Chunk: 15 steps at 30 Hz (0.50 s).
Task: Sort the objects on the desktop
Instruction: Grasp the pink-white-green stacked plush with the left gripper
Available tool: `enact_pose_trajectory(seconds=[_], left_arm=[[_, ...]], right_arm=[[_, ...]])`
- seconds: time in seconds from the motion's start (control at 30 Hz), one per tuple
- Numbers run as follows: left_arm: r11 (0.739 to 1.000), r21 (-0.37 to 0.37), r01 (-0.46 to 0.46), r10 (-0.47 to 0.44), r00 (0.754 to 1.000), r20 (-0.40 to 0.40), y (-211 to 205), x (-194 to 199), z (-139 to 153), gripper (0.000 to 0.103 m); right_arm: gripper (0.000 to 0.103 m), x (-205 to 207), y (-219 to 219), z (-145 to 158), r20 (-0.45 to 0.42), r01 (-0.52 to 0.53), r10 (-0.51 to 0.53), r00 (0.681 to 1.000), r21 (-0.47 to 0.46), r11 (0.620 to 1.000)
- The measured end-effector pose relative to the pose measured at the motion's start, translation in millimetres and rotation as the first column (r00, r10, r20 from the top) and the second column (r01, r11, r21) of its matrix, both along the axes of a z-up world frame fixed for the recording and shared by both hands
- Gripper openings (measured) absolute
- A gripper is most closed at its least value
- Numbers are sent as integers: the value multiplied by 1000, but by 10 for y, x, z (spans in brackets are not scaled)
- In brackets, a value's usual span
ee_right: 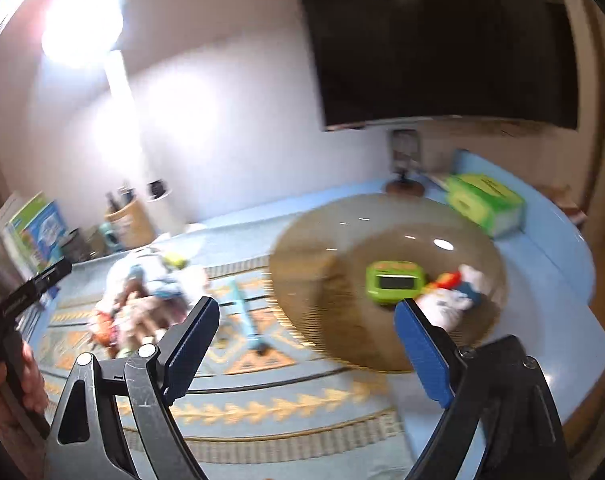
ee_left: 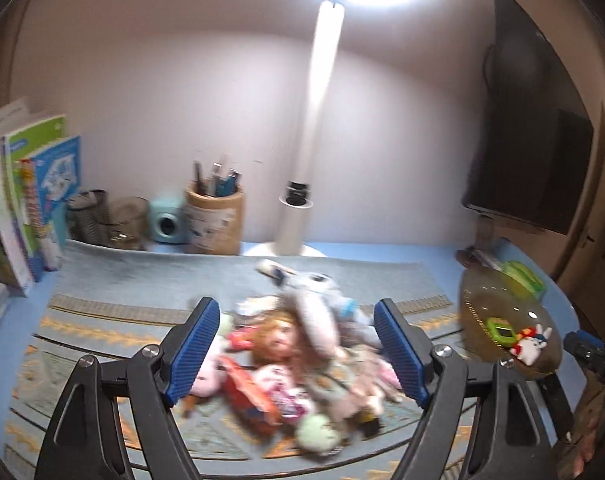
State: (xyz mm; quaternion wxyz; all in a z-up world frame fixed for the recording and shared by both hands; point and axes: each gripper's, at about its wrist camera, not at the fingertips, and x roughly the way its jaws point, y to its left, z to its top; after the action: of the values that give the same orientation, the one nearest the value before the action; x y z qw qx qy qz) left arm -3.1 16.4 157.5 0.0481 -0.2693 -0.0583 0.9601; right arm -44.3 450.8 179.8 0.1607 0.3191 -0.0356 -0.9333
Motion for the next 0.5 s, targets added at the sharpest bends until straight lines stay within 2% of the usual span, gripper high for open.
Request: enact_pose_trajectory(seconds=[0.13, 0.23, 0.33, 0.4, 0.5], left_arm=[[992, -73, -101, 103, 994, 28, -661, -67, 54, 78], [992, -98, -76, 91, 985, 150, -896, -295, -274, 78], [991, -127, -31, 67, 956, 286, -873, -582, -780, 78], [986, -167, -11, 65, 944, 322, -770, -704, -997, 78], [987, -156, 32, 25, 936, 351, -650, -869, -1151, 78]], right_arm=[[98, 64, -480, 29, -22, -87, 86, 996, -17, 996], [100, 66, -843, -167, -17, -135, 135, 991, -32, 990], [100, 37, -1146, -512, 8, -168, 168, 986, -15, 986], [100, 35, -1268, -712, 14, -190, 190, 982, 3, 982], [100, 52, -1367, -893, 6, -211, 211, 978, 41, 977]])
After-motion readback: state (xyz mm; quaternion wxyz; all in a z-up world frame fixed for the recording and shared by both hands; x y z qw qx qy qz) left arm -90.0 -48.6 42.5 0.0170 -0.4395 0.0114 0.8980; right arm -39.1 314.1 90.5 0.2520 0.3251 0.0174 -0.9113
